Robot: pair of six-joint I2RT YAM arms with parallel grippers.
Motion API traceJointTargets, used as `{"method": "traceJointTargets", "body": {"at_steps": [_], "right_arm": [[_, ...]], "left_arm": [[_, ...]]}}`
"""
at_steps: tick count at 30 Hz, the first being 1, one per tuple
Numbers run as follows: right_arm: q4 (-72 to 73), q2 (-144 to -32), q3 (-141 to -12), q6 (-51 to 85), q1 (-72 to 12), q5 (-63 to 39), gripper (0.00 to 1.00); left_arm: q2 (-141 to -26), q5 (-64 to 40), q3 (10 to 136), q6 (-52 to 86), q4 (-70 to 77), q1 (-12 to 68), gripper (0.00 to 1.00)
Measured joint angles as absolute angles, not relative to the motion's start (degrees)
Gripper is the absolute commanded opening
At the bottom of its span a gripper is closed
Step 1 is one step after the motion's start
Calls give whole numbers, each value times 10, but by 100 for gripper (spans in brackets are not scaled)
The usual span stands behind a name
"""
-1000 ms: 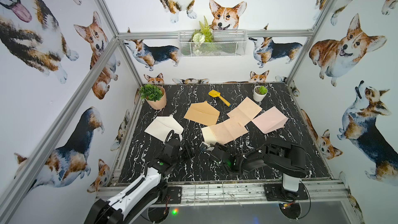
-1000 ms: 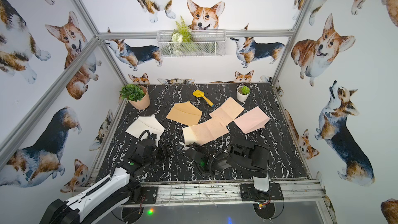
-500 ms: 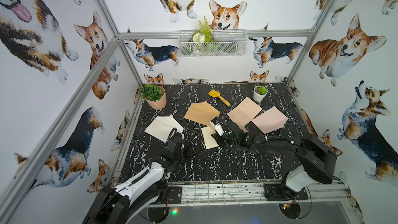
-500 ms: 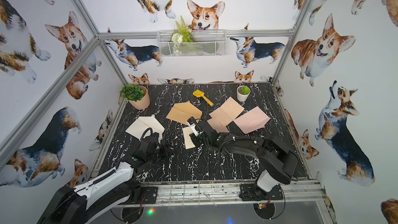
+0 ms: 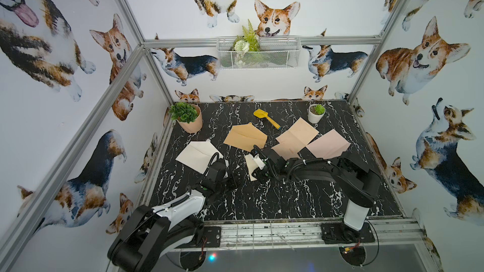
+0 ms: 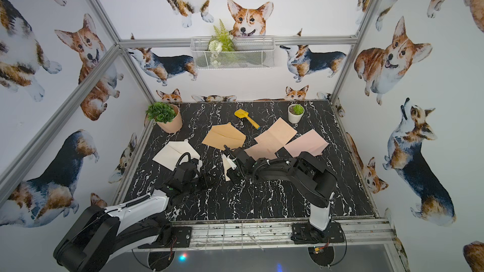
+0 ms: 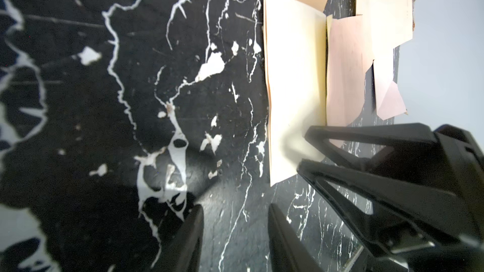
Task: Take the letter paper out of the envelope
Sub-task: Move the letter paper to the center of the board.
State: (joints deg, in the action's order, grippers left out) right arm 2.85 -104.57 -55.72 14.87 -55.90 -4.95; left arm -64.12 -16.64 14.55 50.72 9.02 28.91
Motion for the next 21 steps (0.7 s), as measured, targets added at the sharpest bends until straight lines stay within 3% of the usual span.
{"method": "traceJointTargets", "body": {"at_steps": [8, 14, 21], "right_arm": [[26, -1060, -557, 154, -590, -13, 31], [55, -1067, -550, 173, -660, 0, 30], [37, -1013, -519, 197, -672, -5, 31]], "left_arm": [[-599, -146, 145, 497, 57, 289, 43], [-602, -142, 135, 492, 48, 289, 43], [-602, -140, 131, 489, 52, 289, 43]]}}
